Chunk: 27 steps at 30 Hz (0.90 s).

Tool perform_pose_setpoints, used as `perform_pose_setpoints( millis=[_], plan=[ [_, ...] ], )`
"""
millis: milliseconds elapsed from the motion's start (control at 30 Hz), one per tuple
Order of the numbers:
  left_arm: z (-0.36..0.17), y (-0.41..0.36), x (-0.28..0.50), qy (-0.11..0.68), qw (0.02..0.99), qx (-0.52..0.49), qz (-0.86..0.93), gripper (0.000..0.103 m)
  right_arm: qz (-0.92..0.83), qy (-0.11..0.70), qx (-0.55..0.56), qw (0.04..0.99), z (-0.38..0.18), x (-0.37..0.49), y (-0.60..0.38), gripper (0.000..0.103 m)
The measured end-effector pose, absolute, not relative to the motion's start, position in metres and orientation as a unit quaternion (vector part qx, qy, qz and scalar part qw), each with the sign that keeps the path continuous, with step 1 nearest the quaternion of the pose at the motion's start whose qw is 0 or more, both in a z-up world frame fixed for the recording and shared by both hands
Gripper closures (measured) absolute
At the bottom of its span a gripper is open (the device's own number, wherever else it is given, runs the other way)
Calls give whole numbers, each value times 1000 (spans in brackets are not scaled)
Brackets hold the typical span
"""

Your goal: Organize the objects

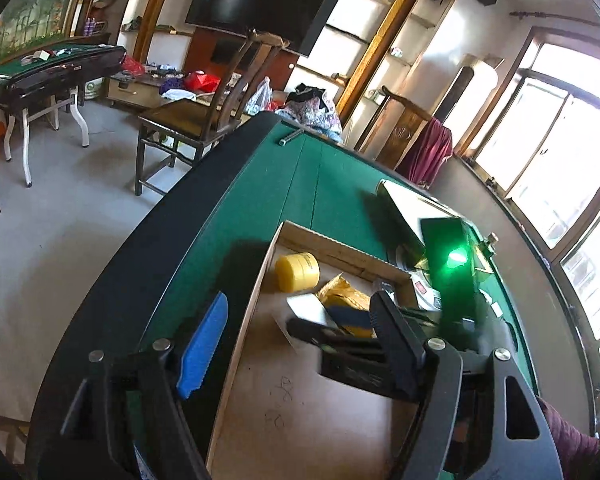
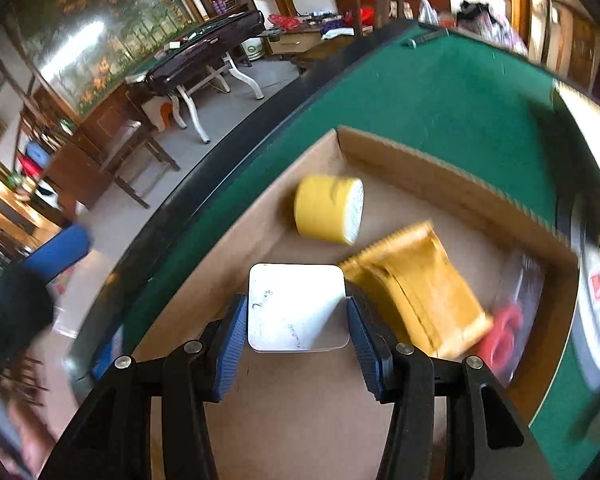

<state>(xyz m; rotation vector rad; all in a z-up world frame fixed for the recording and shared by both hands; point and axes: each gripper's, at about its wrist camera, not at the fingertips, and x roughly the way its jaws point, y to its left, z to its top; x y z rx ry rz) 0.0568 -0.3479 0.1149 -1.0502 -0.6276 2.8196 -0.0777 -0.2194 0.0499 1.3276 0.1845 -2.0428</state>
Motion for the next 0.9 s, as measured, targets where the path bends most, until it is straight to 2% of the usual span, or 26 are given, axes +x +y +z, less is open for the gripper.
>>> perform_pose_setpoints(
  millis=[133,200,400,500,567,667,767,900],
  plan=[
    [118,-343,64,-199,39,-332,921,30,-799,105,492,330,51,-82,-235,48],
    [119,-342,68,-199,42,-331,921,27,-796,82,496,337,56,-86,-229,47],
    [124,-334,80,-202,47,-328,922,21,-814,-19,474,335,95,-90,-170,27],
    [131,-317,83,-198,65,-327,922,19,-841,-42,444,305,115,-83,-121,25],
    [139,-295,85,-193,106,-323,921,19,-874,-39,410,257,128,-71,-76,25],
    [151,-255,86,-182,182,-303,918,14,-920,-40,363,144,140,-41,1,20],
    [164,-190,76,-182,311,-274,892,12,-919,-111,370,77,136,-4,90,18],
    [166,-102,60,-171,421,-280,846,12,-910,-211,356,-17,124,65,198,15]
  ],
)
